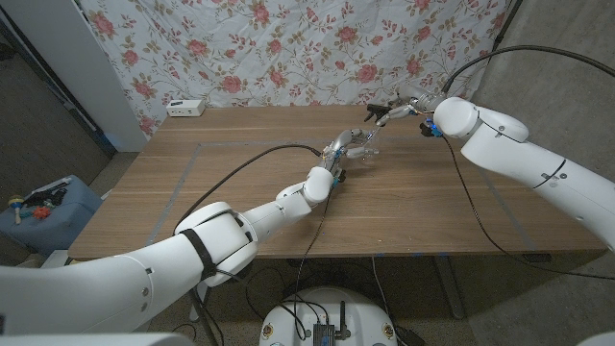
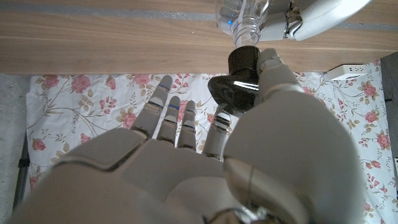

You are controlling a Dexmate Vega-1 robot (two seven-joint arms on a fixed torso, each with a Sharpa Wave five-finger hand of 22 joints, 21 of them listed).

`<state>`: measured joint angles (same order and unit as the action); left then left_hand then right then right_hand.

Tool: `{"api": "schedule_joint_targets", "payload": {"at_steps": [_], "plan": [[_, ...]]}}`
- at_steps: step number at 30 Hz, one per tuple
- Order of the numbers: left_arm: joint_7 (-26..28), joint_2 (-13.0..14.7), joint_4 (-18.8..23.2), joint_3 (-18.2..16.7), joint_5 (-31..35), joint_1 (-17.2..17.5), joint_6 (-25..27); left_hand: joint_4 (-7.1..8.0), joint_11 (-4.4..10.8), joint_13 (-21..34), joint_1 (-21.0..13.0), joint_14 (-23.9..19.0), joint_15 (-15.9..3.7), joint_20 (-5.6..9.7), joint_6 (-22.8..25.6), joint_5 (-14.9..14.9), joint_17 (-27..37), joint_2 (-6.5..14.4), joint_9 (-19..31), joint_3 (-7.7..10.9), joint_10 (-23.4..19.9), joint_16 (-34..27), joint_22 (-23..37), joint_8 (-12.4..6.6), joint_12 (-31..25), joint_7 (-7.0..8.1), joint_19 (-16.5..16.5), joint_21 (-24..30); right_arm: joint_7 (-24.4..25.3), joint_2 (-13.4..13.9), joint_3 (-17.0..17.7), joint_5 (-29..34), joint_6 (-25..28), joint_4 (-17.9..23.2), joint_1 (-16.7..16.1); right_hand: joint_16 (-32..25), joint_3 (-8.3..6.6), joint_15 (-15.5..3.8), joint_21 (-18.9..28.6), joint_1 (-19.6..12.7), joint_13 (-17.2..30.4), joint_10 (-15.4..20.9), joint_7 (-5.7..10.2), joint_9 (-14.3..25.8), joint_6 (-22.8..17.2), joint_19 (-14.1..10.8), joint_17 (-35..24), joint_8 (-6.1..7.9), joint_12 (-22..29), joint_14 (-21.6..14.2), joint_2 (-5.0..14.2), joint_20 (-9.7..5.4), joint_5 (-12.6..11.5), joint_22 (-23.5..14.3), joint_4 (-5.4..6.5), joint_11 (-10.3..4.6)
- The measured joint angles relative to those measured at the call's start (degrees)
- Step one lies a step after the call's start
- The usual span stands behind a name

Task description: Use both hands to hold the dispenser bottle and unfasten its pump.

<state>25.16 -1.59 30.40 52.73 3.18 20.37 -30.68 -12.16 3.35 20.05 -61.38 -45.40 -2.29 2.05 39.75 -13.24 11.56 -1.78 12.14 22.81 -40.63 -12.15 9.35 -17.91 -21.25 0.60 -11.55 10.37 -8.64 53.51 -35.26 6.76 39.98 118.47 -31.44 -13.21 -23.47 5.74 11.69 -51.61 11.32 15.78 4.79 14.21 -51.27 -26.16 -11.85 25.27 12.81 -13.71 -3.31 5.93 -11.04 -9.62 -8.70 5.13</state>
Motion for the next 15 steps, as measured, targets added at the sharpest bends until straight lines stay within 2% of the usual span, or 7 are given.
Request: {"api": "schedule_joint_targets", "payload": {"at_steps": [3,15], "plan": [[0.10,-0.47,-1.18,0.07,-0.19,-0.32,-0.35,0.00,-0.06,0.00,0.00,0.00,0.00,0.00,0.01,0.00,0.00,0.00,0.00,0.00,-0.06,0.00,0.00,0.06,0.07,-0.01,0.00,0.00,0.04,0.00,0.01,-0.25,0.31,0.07,0.21,0.00,-0.25,0.00,-0.26,0.00,0.00,0.31,0.00,0.00,0.00,0.00,0.00,0.00,0.00,0.00,0.00,0.00,0.00,0.00,-0.25,-0.32],[0.14,-1.87,-4.89,0.61,-1.70,-1.61,-1.22,0.01,0.01,0.00,0.00,-0.09,-0.09,0.00,0.20,0.01,-0.13,0.00,0.00,-0.01,-0.40,0.02,0.00,-0.14,0.04,-0.20,0.00,0.00,0.05,0.02,0.01,-1.31,0.73,-0.04,1.13,0.00,-0.45,0.00,-0.25,0.01,0.00,0.32,0.00,-0.20,0.01,-0.22,0.00,-0.01,0.00,0.00,-0.01,0.21,0.18,0.00,-0.05,-0.31]]}}
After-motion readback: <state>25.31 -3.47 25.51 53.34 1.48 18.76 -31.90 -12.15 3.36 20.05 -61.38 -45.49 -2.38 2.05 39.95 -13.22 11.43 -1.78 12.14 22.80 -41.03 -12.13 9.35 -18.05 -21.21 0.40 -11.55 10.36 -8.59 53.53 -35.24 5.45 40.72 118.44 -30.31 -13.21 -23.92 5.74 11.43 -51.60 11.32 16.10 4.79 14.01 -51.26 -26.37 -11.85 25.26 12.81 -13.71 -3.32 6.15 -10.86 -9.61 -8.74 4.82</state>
